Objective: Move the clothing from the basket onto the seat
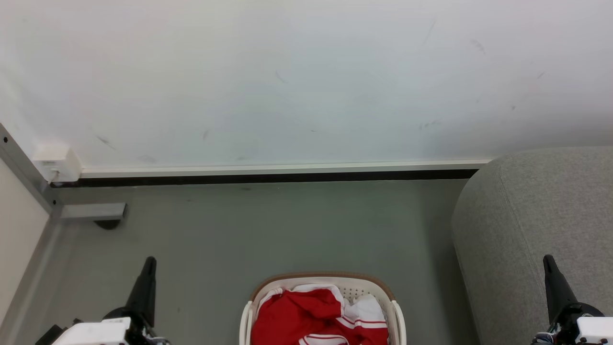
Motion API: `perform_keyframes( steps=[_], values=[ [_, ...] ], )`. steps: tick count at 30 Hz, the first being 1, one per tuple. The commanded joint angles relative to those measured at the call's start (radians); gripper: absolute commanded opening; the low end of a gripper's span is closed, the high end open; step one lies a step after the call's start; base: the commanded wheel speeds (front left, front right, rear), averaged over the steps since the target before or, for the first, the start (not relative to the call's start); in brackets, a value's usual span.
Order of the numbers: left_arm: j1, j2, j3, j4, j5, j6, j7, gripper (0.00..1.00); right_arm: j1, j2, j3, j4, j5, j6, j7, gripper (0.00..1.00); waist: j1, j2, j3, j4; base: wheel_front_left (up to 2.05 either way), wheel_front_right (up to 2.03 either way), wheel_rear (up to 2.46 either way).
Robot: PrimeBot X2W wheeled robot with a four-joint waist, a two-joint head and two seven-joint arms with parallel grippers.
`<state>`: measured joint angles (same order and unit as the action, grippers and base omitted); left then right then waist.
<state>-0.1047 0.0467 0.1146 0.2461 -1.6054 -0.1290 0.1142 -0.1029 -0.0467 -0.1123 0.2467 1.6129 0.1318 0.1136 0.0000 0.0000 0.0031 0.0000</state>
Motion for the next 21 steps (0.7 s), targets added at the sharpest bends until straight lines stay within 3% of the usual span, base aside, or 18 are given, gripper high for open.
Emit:
perform_keyframes(
  steps=[1,17,18,21],
  values=[
    [-0.009,0.007,0.001,-0.003,-0.014,-0.004,0.003,0.00,-0.013,-0.007,-0.004,-0.005,0.000,-0.002,0.004,0.00,0.0000,0.0000,0.000,0.000,0.00,0.00,0.00],
    [0.000,0.000,0.000,0.000,0.000,0.000,0.000,0.00,0.000,0.000,0.000,0.000,0.000,0.000,0.000,0.00,0.0000,0.0000,0.000,0.000,0.00,0.00,0.00],
    [0.002,-0.001,-0.001,0.005,0.001,0.000,-0.002,1.00,0.003,0.002,0.001,0.004,0.000,0.000,-0.001,1.00,0.0000,0.0000,0.000,0.000,0.00,0.00,0.00],
    [0.018,-0.006,-0.008,0.022,0.003,0.002,-0.008,1.00,0.020,0.010,0.005,0.020,-0.002,0.000,-0.007,1.00,0.0000,0.0000,0.000,0.000,0.00,0.00,0.00]
  ],
)
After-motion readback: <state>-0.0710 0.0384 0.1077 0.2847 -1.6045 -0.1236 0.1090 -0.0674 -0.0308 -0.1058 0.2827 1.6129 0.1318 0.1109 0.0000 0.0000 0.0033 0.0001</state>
